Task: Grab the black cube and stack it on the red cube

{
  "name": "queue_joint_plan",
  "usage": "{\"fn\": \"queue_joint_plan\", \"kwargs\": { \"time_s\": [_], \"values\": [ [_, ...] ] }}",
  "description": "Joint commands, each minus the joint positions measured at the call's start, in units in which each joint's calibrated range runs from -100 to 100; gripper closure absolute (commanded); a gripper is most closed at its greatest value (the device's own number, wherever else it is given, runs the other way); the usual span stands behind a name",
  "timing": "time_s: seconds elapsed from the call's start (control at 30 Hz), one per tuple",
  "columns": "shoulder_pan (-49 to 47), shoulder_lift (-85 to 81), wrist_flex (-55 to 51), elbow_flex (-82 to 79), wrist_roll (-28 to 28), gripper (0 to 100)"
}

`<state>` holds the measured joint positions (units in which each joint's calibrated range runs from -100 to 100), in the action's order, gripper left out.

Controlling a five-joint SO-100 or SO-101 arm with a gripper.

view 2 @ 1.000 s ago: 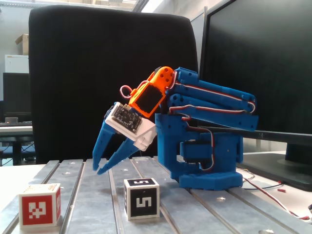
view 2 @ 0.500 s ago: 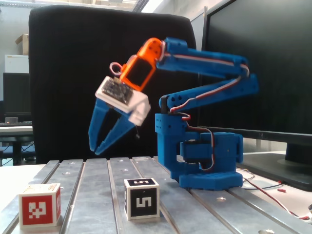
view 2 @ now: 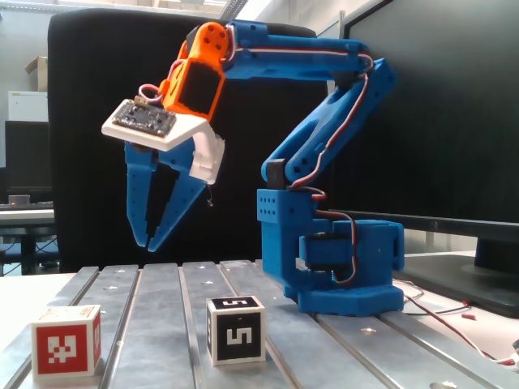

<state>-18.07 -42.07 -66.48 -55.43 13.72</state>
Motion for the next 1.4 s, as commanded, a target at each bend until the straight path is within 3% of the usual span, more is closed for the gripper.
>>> {"fn": "queue_joint_plan", "kwargs": {
  "time_s": [0.0,0.13,0.63,1.17,1.37],
  "values": [
    [-3.23,0.55,-0.86,2.47,2.53,99],
    [-7.14,1.05,-2.40,3.20,5.85,99],
    [-10.90,16.76,-11.20,18.30,6.90,99],
    [-27.59,17.68,-10.86,12.24,18.00,99],
    [-31.35,17.68,-7.10,9.35,18.58,99]
  ]
}}
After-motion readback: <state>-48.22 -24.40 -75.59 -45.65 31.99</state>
